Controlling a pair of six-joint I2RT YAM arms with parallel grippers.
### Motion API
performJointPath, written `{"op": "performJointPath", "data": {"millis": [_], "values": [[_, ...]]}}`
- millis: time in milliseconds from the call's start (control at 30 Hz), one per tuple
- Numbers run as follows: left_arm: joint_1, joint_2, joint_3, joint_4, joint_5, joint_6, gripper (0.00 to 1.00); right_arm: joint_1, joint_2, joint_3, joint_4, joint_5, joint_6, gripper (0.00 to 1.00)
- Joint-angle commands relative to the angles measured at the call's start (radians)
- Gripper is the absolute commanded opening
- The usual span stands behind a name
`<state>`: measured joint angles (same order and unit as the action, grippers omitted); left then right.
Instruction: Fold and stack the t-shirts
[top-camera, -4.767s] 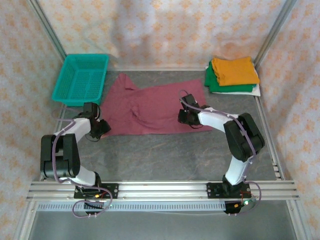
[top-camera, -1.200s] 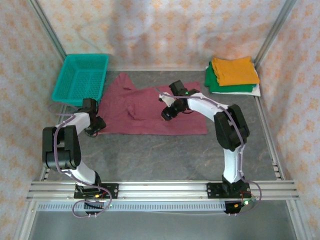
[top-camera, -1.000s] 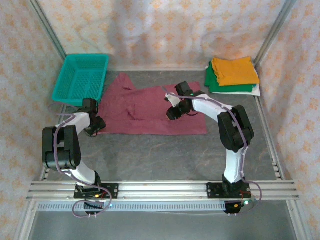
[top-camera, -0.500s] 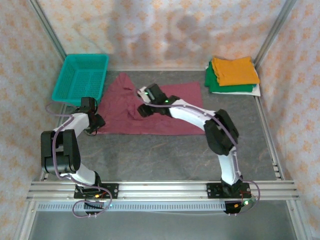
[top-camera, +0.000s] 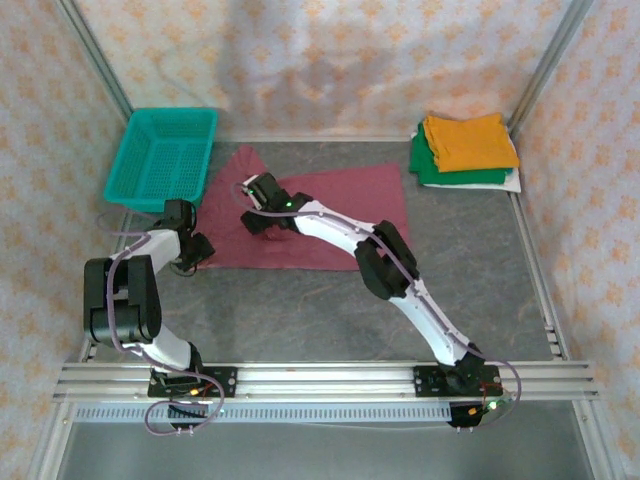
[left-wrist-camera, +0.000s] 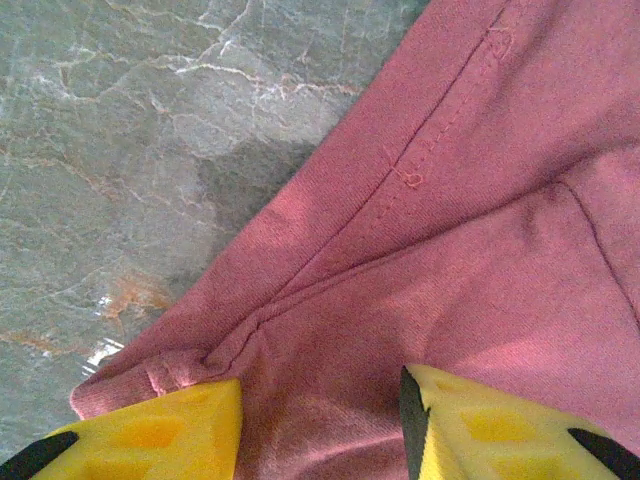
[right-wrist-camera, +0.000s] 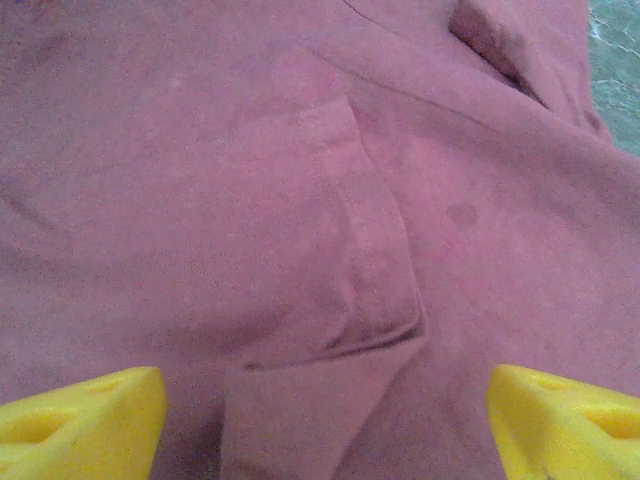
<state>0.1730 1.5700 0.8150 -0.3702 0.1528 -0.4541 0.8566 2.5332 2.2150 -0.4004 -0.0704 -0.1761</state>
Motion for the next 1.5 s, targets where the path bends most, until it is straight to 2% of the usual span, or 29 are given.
{"op": "performJointPath", "data": {"millis": [0, 200, 300, 567, 1000, 1200, 1467], "values": [[0.009, 0.01, -0.016, 0.027, 0.011, -0.018, 0.46, 0.014, 0.054, 0.09, -0.077, 0.089, 0.004, 0.87], [0.01, 0.042, -0.006, 0.027, 0.034, -0.021, 0.46, 0.013, 0.123, 0.157, -0.123, 0.269, 0.003, 0.88], [0.01, 0.054, -0.002, 0.028, 0.039, -0.023, 0.46, 0.001, 0.117, 0.146, -0.128, 0.298, 0.005, 0.88], [0.015, 0.051, 0.002, 0.017, 0.026, -0.025, 0.46, -0.051, 0.043, 0.058, -0.085, 0.262, 0.029, 0.89], [0.067, 0.062, -0.016, 0.029, 0.066, -0.034, 0.46, -0.119, -0.053, -0.085, -0.035, 0.199, 0.0, 0.89], [0.068, 0.063, -0.013, 0.026, 0.062, -0.033, 0.46, -0.162, -0.057, -0.08, -0.021, 0.141, 0.0, 0.89], [0.067, 0.036, -0.02, 0.018, 0.051, -0.035, 0.46, -0.179, -0.102, -0.004, -0.093, 0.106, -0.021, 0.9]]}}
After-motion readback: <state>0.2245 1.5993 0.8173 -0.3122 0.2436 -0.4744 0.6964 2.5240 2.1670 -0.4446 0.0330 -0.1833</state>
